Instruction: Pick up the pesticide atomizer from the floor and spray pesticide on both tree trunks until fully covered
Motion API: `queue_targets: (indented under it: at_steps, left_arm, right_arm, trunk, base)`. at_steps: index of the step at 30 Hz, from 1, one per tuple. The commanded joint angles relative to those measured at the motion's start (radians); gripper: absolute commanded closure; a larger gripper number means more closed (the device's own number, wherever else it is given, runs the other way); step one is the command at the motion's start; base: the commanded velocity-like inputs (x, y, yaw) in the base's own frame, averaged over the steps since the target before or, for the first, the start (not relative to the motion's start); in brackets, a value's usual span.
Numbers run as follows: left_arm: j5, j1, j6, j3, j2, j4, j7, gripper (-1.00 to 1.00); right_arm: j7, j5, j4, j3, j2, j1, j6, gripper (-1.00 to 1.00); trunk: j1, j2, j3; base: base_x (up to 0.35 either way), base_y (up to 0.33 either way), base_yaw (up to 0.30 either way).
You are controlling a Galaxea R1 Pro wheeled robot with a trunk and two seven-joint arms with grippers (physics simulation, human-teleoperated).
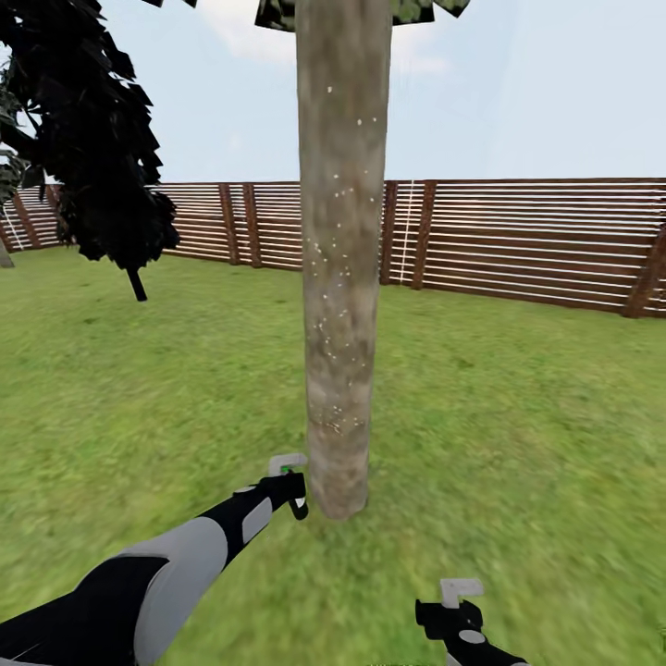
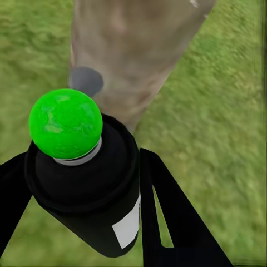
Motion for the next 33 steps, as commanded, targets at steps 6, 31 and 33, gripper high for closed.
queue_targets:
  at_steps: [6,31,33]
  left_arm:
    - [0.01,-0.001,-0.002,0.004,0.0,0.001,-0.005,1.0]
    - [0.01,-0.001,0.001,0.002,-0.001,0.001,-0.006,1.0]
    - [0.01,-0.001,0.001,0.002,-0.001,0.001,-0.006,1.0]
  right_arm:
    - [-0.005,0.002,0.002,0.002,0.0,-0.001,-0.003,-1.0]
    - [-0.005,0.002,0.002,0.002,0.0,-0.001,-0.003,-1.0]
    - [-0.005,0.002,0.002,0.002,0.0,-0.001,-0.003,-1.0]
  trunk:
    - [0.0,0.0,-0.001]
    - [0.0,0.0,-0.015]
    - [0.0,0.0,-0.016]
  base:
    - [0.0,0.35,-0.299]
    - [0.0,0.35,-0.177]
    - [0.0,0.35,-0.04]
